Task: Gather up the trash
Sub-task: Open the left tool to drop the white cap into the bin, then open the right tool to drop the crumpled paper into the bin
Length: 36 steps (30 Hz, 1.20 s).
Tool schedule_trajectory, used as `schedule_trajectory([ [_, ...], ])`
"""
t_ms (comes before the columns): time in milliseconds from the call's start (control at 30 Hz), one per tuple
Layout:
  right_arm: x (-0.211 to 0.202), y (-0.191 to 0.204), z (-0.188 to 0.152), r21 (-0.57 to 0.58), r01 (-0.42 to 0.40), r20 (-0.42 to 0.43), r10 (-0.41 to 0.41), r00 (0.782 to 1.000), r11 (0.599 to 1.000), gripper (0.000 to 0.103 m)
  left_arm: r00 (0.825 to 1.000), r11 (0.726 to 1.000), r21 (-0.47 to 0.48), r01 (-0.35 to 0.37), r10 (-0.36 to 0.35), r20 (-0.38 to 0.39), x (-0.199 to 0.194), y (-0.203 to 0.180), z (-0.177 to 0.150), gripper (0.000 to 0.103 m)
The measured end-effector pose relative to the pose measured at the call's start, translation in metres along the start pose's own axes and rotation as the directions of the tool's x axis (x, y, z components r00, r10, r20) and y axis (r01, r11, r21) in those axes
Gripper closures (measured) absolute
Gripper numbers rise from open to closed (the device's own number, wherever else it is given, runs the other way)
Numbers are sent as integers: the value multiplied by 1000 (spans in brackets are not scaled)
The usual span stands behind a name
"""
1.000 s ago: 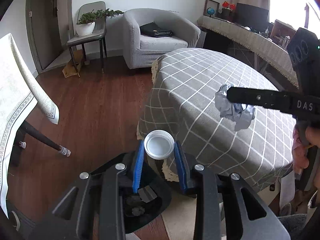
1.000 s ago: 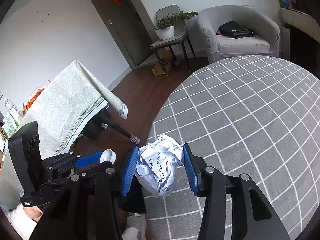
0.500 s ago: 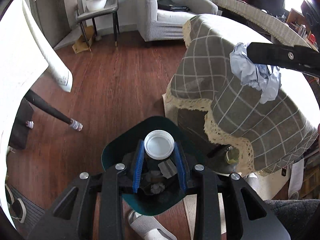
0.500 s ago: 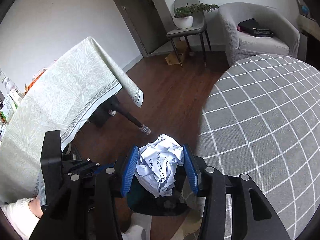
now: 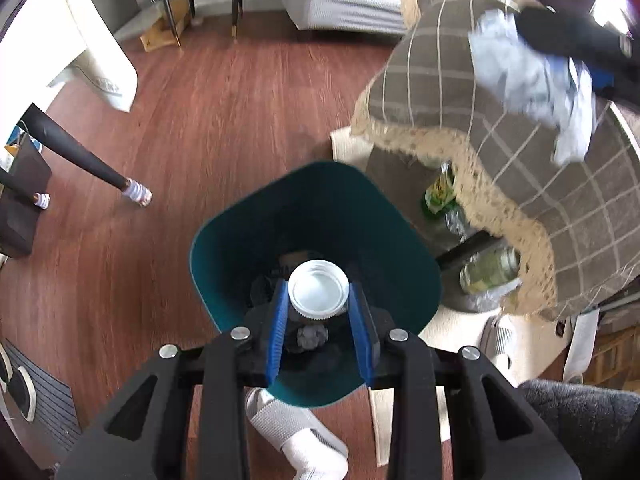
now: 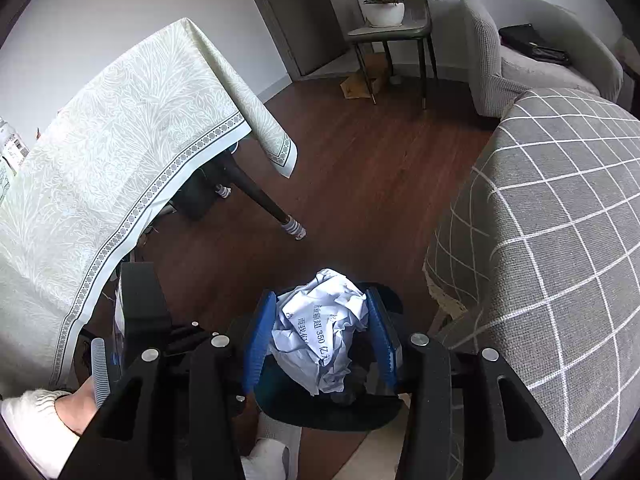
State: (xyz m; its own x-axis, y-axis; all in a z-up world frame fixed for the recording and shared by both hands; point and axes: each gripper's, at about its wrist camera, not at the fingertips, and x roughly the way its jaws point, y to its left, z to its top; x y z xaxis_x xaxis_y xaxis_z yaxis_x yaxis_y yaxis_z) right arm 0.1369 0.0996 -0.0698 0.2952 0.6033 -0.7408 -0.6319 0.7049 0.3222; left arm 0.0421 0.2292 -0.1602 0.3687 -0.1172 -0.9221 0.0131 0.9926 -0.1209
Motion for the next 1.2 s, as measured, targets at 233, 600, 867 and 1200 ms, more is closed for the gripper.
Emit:
schedule_trajectory([
  [233,18,10,2,-9,-5,-33,5,999,1000,57,998,1000,11,18,-17,-52,13,10,-11,60],
  [600,54,19,-5,-32,15,-117,-18,993,999,57,999,999,-26,28,-27,27,-14,21,-7,50],
  [867,84,20,-15,-51,45,-194,-54,979,998,57,989,994,-102,45,-31,142,-51,42,0,46],
  [1200,126,17,-38,-64,63,-317,-80,945,996,54,957,986,-137,91,-49,285,-94,53,10,61],
])
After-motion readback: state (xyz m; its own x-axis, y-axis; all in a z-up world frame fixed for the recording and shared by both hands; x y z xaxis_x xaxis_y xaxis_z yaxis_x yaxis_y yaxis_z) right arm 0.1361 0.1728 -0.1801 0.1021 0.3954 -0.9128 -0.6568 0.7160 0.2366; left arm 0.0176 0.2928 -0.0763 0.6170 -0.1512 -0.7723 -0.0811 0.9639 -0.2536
